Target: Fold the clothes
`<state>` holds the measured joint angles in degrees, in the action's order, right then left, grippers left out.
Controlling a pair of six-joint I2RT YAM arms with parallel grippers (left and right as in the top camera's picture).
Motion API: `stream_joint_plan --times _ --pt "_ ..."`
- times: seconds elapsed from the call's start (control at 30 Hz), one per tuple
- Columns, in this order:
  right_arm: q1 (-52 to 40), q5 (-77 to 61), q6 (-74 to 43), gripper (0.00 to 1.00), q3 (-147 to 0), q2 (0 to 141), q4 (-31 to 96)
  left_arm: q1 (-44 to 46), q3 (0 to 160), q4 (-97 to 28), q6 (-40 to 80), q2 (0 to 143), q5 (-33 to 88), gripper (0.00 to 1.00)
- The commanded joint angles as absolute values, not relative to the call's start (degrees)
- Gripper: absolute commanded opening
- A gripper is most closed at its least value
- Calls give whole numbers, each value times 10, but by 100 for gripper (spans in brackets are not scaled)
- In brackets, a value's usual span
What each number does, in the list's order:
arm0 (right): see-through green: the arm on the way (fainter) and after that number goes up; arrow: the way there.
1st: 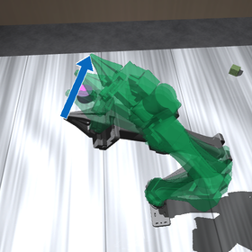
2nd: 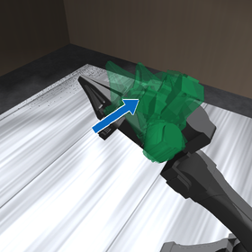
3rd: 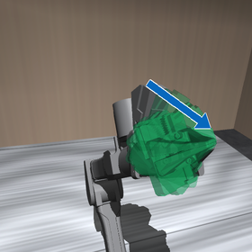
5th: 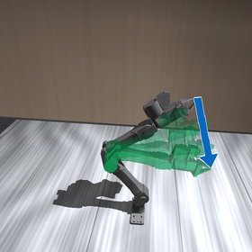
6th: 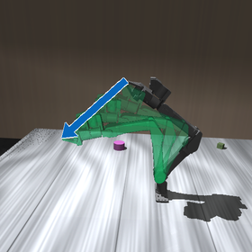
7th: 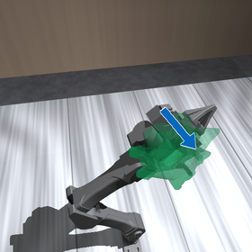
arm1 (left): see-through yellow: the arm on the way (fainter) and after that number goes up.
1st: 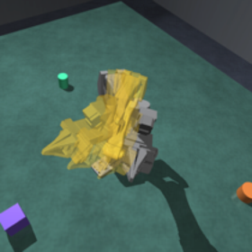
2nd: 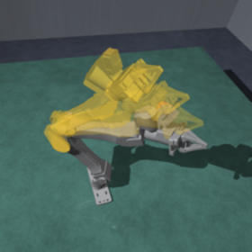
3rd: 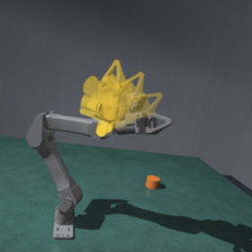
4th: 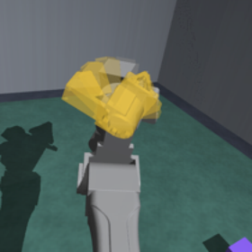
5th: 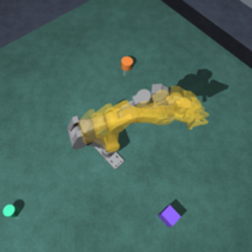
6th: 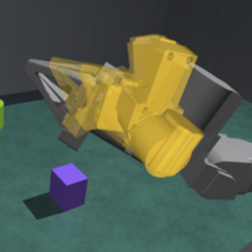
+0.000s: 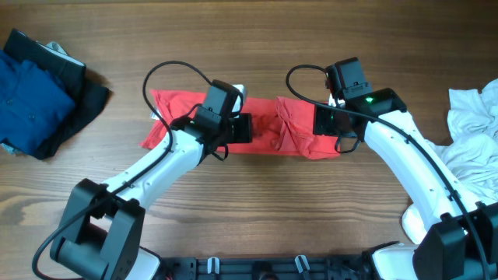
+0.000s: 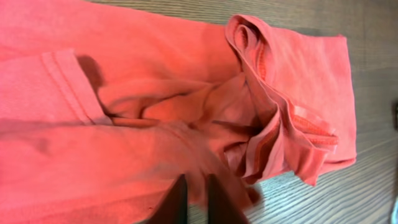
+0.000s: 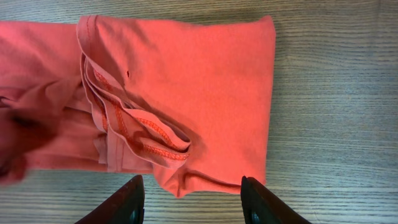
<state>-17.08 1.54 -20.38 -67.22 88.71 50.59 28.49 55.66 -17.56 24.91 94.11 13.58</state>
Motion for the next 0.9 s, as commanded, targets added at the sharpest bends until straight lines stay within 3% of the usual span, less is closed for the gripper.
stream_joint_plan --times 0.0,0.27,0.33,0.43,0.47,0.6,0.87 --pt "-172 13 -211 50 -674 890 506 287 555 -175 261 946 154 18" --pt "-172 13 -210 50 -674 890 519 300 556 -176 259 962 152 16" --pt "-172 13 -209 50 -674 890 521 273 556 -185 256 945 149 23" --pt "-172 13 -210 51 -674 890 521 194 556 -209 220 910 149 63" --pt "-172 13 -210 52 -674 890 521 164 556 -217 211 904 150 69" --pt "-172 13 -210 54 -674 890 521 8 556 -243 161 910 182 74" --pt "-172 13 -210 55 -674 890 524 -110 556 -208 51 984 199 80"
